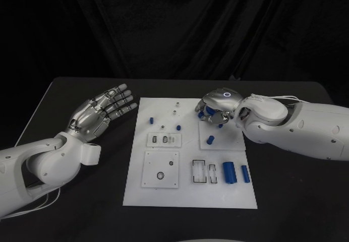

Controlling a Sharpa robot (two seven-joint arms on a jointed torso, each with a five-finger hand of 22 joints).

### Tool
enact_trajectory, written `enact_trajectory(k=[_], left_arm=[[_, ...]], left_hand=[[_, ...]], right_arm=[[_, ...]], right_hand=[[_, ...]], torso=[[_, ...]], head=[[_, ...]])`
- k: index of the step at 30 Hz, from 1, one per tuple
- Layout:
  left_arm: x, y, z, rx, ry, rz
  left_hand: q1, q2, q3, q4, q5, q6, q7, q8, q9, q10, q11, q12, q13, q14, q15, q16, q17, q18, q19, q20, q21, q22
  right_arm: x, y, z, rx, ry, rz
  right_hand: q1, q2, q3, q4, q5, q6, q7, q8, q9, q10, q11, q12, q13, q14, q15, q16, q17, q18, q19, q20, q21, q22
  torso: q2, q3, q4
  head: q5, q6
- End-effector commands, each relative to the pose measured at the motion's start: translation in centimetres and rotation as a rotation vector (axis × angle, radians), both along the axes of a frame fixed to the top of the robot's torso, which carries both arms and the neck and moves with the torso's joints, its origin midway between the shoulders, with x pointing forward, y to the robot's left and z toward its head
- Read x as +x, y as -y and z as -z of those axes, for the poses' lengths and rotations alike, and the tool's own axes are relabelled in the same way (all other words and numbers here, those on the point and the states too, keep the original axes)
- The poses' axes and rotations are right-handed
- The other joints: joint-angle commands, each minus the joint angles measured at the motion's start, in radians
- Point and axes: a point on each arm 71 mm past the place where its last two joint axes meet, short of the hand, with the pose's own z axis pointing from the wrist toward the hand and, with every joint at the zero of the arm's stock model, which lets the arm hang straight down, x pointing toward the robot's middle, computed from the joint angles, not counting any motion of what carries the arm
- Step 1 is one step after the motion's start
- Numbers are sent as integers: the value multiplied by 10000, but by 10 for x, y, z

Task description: Assemble the parts on the task board

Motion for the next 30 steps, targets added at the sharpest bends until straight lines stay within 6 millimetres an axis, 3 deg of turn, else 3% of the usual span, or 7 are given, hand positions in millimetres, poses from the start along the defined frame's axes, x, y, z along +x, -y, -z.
enact_trajectory(k=[1,3,7,11,21,28,30], left_arm=[[-1,-2,-9,-742,1020,-144],[0,-3,-9,-733,1010,-144],[0,-4,-9,-715,1003,-161],[1,-4,-8,-706,1004,-169],[3,-4,-7,-694,989,-153],[4,-4,-7,-653,972,-186],[4,-3,-7,-649,966,-169]], left_hand=[[-56,-41,73,5,42,76,14,37,18,0,55,67,16,-6,65,40,12,-65,-4,92,-12,0],[-56,-41,73,5,42,76,14,37,18,0,55,67,16,-6,65,40,12,-65,-4,92,-12,0],[-72,-44,102,-3,43,103,24,46,22,6,67,89,20,-6,73,53,13,-69,0,95,-8,2],[-86,-46,129,-11,46,126,33,53,26,15,80,113,24,-9,79,62,13,-73,4,99,-5,4],[-116,-45,194,-26,54,156,51,66,32,39,106,169,33,-12,93,87,16,-82,3,104,-3,4],[-142,-63,239,-45,57,196,57,81,39,61,124,215,40,-7,102,115,21,-89,14,105,7,8],[-142,-63,239,-45,57,196,57,81,39,61,124,215,40,-7,102,115,21,-89,14,105,7,8]], right_arm=[[0,0,0,29,134,-26],[0,0,1,1,104,-37],[0,1,1,79,181,-138],[-1,1,-1,272,390,-267],[4,-6,-29,1093,743,-284],[15,-27,-49,1437,385,-468],[20,-37,-51,1454,243,-586]], right_hand=[[150,108,184,88,-42,640,37,275,197,597,-74,144,26,36,48,55,107,-65,79,37,123,169],[302,155,296,95,-97,1224,112,549,402,995,-191,143,11,54,-38,46,126,-70,102,-28,147,228],[601,176,379,26,-48,1908,36,885,765,1885,-436,110,18,79,-246,-13,129,-74,107,-218,140,267],[672,137,354,42,-3,2124,-36,1018,1027,2360,-536,-100,-15,132,-337,-25,201,-83,125,-316,138,312],[742,58,387,101,-139,2002,9,919,1218,2489,-491,-596,-75,178,-310,-14,333,-99,147,-323,139,375],[815,67,429,144,-213,1849,60,780,1253,2432,-433,-877,-78,174,-262,-23,368,-95,132,-280,116,368],[830,69,436,140,-213,1843,64,771,1257,2434,-431,-894,-77,177,-260,-16,386,-95,133,-277,116,371]], torso=[[9,-5,4],[11,-1,-5],[13,4,-8],[13,-4,-9],[23,1,10],[27,10,5],[17,-14,23]], head=[[-12,-3],[-18,0],[-9,31],[-11,118],[16,333],[94,379],[88,397]])
